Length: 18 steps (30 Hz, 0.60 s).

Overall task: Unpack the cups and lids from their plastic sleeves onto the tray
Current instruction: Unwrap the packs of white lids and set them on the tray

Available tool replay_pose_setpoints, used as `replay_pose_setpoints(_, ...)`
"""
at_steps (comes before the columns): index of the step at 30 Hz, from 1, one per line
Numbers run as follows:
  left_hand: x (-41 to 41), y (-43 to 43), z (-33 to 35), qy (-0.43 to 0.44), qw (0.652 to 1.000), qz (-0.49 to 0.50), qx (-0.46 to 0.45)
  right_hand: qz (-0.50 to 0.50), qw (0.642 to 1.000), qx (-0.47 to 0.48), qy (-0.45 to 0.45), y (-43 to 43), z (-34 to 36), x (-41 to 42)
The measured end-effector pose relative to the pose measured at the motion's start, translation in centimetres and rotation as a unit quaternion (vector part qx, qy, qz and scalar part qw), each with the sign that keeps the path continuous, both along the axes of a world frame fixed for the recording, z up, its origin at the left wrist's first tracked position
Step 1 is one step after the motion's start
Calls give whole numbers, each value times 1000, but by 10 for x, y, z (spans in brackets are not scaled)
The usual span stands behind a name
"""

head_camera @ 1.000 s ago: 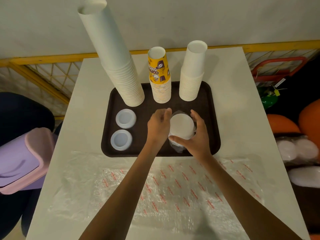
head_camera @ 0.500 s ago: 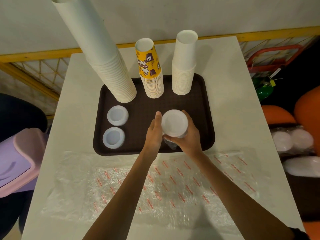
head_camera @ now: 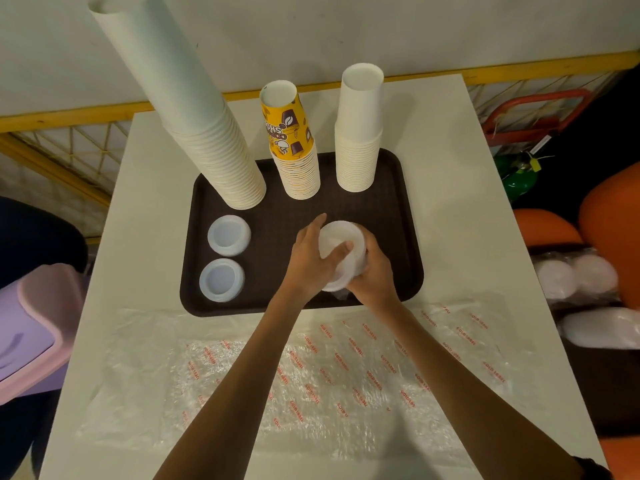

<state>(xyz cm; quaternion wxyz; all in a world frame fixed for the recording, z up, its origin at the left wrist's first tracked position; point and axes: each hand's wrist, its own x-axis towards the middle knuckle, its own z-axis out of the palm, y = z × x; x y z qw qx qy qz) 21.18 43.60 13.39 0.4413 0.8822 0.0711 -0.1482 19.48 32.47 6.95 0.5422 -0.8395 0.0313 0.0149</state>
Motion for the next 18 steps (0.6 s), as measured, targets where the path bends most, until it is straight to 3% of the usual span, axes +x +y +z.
replay_pose_setpoints(9,16,-11,10,-10,1000,23,19,17,999,34,-1,-3,-5,-2)
replay_pose_setpoints(18,25,1,14,54,989,-105,86,10,998,52,-15,-2,-9,-2)
